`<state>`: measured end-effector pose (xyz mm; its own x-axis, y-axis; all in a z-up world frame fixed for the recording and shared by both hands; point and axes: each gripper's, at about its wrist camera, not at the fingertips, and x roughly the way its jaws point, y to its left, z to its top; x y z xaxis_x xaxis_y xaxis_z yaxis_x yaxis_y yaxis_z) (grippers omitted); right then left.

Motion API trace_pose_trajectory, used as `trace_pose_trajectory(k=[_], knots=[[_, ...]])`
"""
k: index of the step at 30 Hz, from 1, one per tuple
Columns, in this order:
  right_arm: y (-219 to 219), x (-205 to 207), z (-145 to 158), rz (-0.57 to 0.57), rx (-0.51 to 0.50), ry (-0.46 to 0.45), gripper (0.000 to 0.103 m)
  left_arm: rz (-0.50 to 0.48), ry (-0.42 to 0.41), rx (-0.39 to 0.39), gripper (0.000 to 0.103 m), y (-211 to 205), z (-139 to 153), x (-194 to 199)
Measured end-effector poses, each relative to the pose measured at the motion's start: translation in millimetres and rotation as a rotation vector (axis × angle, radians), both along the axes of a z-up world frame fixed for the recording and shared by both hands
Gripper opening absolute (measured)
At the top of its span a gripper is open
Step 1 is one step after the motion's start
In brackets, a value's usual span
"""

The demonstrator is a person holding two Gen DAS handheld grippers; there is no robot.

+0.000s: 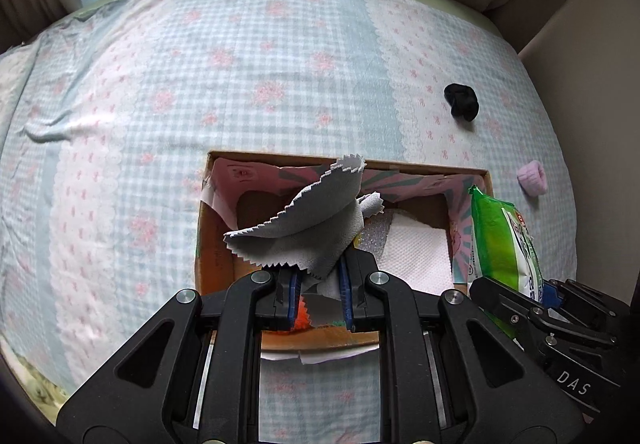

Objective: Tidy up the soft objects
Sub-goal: 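Lower the grey cloth with the left tool while the right tool lowers the wipe pack into the box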

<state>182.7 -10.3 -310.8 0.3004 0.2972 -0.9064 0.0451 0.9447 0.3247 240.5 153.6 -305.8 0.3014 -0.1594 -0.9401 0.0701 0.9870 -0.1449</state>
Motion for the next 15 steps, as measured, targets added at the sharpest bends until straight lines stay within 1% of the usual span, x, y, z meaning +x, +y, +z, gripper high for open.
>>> trace_pose_trajectory(k=[3,7,9,12,15], knots=[[6,8,-23,-0.017,0.005,0.054,0.034,-0.004,0.05,-0.012,0.014,7,-23,11],[11,17,-48,-0.017,0.007,0.111,0.034,-0.023,0.093,-0.01,0.014,7,-47,25],[12,21,-61,-0.024,0.022,0.141,0.034,-0.033,0.107,-0.02,0.013,6,-55,32],[11,26,-79,-0.029,0.028,0.184,0.034,-0.051,0.122,-0.008,0.013,3,-62,41],[11,30,-87,-0.019,0.019,0.201,0.034,-0.076,0.127,0.01,0.013,-2,-66,49]])
